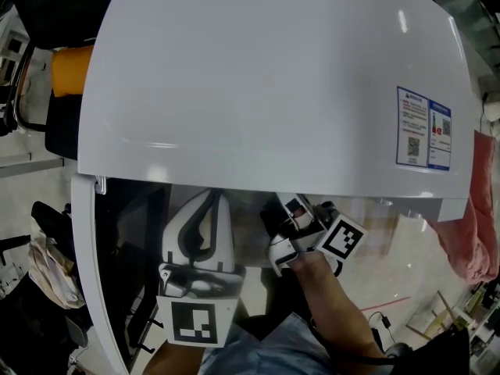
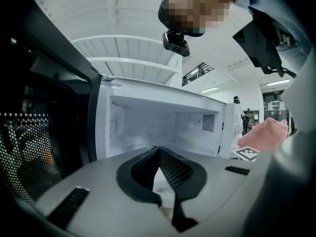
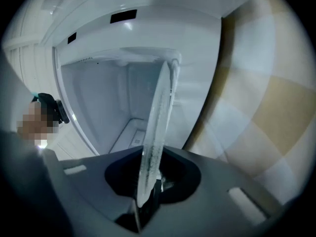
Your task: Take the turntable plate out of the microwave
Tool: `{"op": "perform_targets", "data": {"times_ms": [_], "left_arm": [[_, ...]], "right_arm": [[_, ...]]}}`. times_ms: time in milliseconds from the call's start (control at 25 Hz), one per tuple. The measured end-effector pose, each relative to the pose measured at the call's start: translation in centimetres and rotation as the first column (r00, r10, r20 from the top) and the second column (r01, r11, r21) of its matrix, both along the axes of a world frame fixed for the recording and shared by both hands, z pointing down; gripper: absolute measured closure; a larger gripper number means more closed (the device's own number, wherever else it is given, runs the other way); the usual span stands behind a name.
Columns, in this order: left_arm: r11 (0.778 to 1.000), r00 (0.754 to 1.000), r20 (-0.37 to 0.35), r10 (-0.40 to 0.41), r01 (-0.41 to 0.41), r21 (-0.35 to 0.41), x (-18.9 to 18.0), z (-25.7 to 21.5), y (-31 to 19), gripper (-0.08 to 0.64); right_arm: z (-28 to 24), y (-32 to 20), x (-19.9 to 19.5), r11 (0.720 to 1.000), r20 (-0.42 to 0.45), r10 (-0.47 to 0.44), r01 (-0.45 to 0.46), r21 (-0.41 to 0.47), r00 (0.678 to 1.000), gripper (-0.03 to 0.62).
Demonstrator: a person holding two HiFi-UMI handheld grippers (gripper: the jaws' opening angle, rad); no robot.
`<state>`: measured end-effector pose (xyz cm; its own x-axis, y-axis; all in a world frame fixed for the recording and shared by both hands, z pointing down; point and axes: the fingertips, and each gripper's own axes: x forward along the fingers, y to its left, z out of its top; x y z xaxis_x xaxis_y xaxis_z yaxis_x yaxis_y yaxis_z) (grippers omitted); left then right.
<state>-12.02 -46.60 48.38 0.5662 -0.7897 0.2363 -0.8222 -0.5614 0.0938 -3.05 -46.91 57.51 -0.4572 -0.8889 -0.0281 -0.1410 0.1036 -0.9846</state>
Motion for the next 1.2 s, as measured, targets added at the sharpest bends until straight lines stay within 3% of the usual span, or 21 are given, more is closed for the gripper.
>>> {"op": "perform_targets", "data": {"times_ms": [760, 1200], "left_arm": [[1.000, 1.000, 0.021, -0.023, 0.023, 0.021, 0.0, -1.2, 2.5, 0.554], [0.999, 0.999, 0.017, -0.033, 0.032, 0.041, -0.3, -2.9, 4.2, 0.554]], "right_arm": [[-2.0, 2.2, 0.2, 0.998, 0.076, -0.041, 0.037, 0.050, 0.996, 0.554], [-3.3, 4.4, -0.3, 0.995, 0.062, -0.077, 0.073, 0.061, 0.995, 0.554]]}}
